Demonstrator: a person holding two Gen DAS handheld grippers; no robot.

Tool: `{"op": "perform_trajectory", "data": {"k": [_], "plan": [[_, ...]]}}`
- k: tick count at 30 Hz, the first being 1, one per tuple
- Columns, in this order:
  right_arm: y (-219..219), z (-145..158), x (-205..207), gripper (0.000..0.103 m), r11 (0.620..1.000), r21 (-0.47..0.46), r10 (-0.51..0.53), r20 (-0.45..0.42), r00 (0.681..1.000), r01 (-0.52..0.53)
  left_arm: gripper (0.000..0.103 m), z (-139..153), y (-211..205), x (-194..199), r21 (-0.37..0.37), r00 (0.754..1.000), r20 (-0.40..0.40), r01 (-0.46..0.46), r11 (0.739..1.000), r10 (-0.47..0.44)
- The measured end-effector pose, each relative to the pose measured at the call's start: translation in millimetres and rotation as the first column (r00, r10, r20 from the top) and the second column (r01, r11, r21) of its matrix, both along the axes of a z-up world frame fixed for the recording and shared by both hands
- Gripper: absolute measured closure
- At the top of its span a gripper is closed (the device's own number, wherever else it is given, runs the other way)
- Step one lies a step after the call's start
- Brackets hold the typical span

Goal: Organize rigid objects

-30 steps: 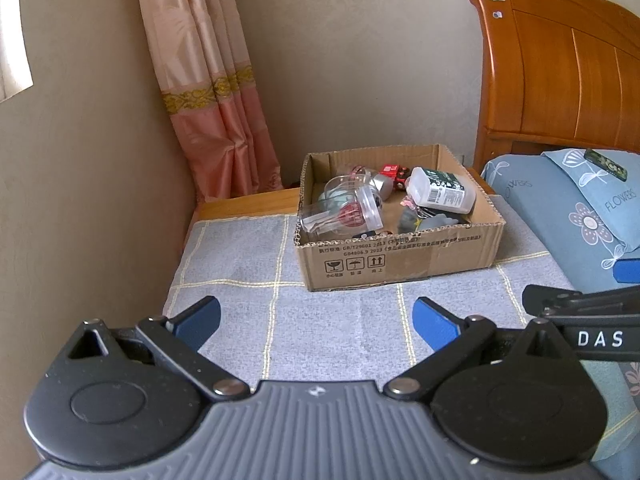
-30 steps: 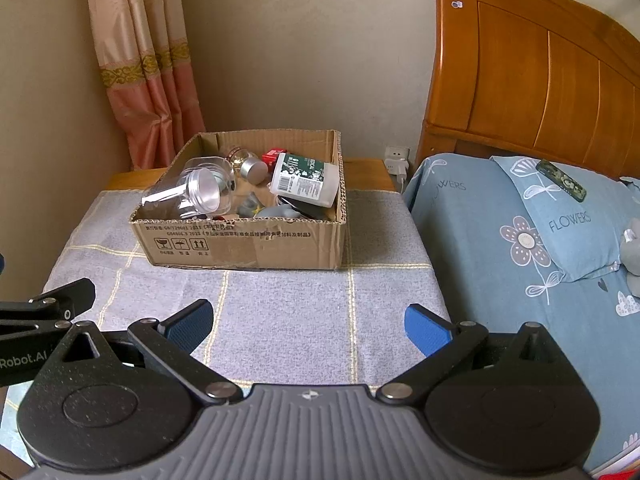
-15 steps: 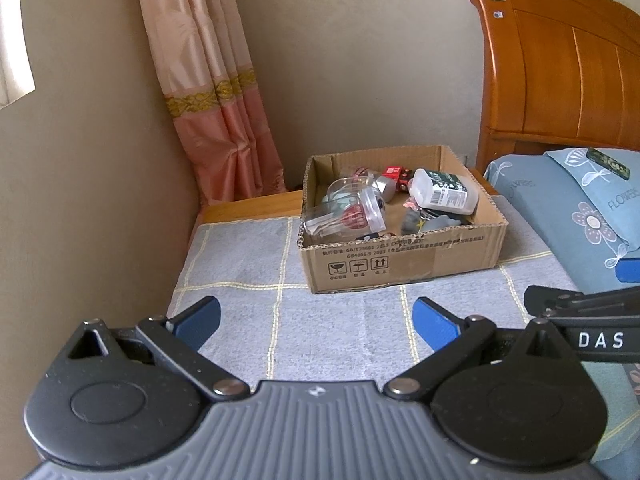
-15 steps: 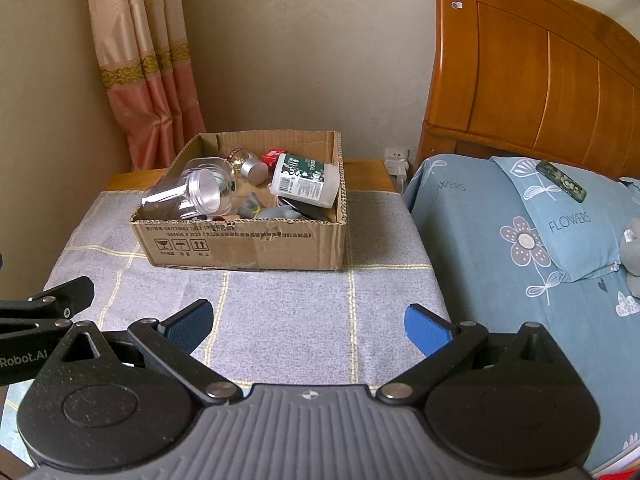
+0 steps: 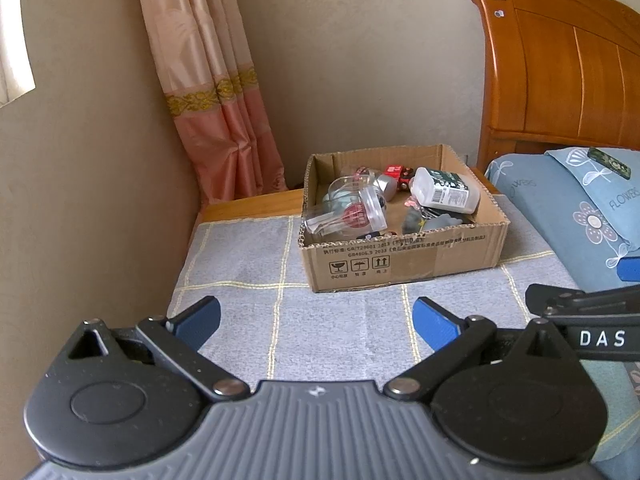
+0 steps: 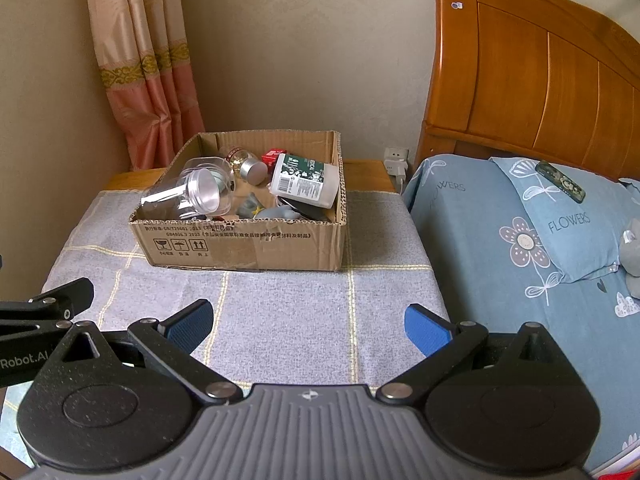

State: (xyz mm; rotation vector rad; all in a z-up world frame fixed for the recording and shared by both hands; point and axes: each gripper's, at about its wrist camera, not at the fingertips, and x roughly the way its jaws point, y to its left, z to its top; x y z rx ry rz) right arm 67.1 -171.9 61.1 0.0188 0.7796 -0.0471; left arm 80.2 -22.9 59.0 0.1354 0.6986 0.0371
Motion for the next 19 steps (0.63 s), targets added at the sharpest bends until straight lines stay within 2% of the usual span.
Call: {"op": "perform_trajectory", "data": {"k": [19], "plan": [[1.8, 1.4, 0.0, 0.0, 1.0, -0.008, -0.002, -0.001, 1.0, 0.002, 0.001, 0.2, 0.1, -0.9, -0.011, 1.0, -0.002, -0.002, 1.0, 0.002]]}}
